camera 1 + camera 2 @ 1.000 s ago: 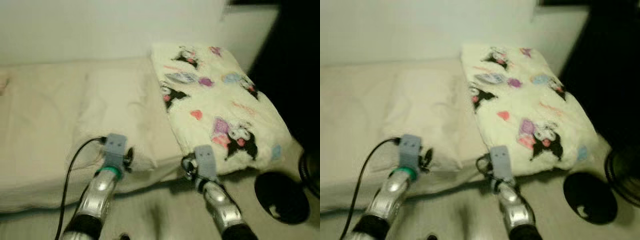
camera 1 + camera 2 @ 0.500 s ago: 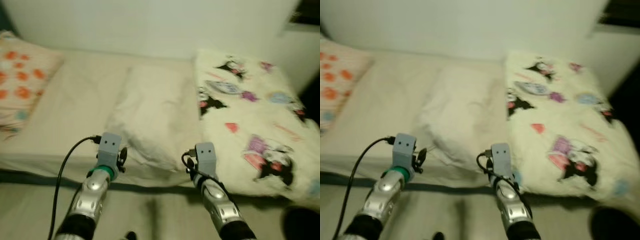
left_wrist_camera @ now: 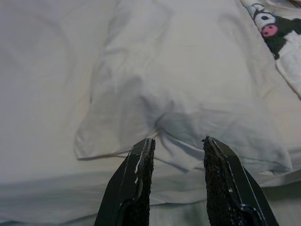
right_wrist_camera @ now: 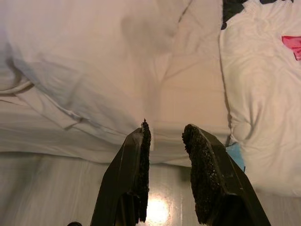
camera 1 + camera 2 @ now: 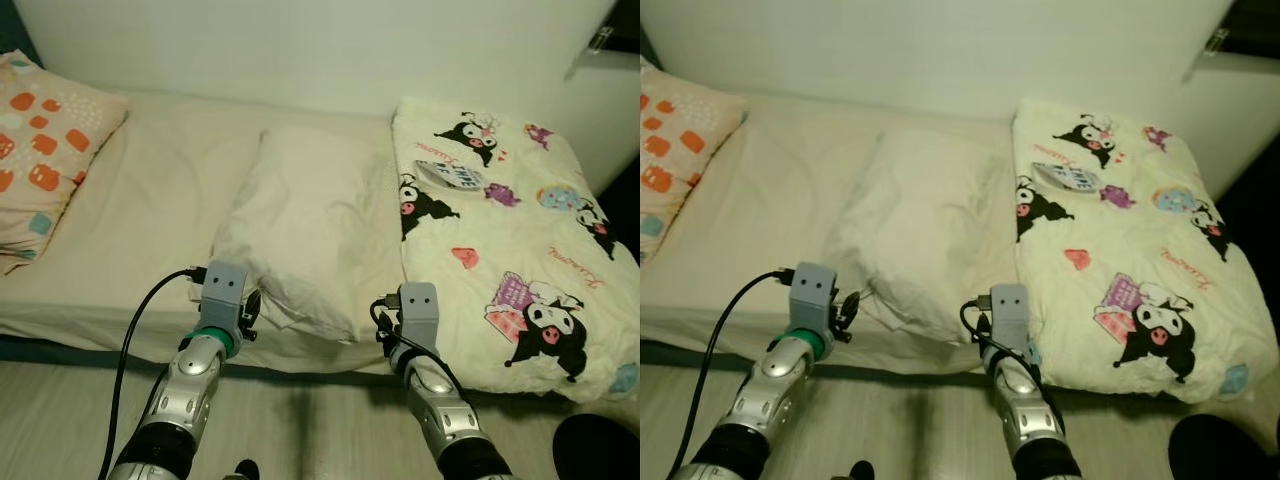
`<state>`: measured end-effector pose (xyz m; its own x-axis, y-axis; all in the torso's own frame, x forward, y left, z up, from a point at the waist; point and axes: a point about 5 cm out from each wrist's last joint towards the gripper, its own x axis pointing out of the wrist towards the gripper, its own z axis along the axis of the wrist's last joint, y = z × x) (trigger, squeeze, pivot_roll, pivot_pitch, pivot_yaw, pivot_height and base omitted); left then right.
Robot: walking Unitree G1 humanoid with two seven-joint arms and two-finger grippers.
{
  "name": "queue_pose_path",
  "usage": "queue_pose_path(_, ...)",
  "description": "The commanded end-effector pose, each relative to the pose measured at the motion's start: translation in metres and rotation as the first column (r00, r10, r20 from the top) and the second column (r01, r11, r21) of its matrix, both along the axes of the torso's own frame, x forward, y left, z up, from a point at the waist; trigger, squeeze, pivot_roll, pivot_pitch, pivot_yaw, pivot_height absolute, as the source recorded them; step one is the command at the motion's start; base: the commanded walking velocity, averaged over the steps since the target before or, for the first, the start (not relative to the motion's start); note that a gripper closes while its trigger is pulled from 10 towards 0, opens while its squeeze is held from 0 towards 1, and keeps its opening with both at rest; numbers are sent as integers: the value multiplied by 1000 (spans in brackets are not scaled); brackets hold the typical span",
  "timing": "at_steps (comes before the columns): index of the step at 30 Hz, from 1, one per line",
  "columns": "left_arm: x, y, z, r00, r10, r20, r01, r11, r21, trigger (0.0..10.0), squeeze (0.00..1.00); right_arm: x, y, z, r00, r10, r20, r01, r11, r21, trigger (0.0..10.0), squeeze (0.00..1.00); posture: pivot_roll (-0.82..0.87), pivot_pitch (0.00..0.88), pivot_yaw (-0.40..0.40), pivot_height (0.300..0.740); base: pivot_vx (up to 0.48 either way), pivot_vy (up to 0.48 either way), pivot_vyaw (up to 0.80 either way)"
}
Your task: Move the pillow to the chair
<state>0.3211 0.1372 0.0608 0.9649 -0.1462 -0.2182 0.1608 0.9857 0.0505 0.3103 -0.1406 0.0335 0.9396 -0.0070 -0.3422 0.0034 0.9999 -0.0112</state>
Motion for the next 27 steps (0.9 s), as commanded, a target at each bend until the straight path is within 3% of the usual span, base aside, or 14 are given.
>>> queue_pose_path(1,-2,-2,-3,1000,-4,-12,4,1000,-10,10000,0,-5,-1,-7,1000,-4,-24,4,1000,0,10000,0,-30,0,-15,740,0,0,0)
queue_pose_path(13,-6,-2,-4,1000,-21,-9,21,1000,-23,10000,0,-4,4,-7,1000,11,-26,-11,1000,7,10000,0,-20,0,-21,740,0,0,0)
queue_pose_path(27,-7,-2,-1,1000,-23,6,23,999,-44,10000,0,-5,8,-8,999,24,-31,-24,1000,13,10000,0,-18,10,-22,740,297,0,0)
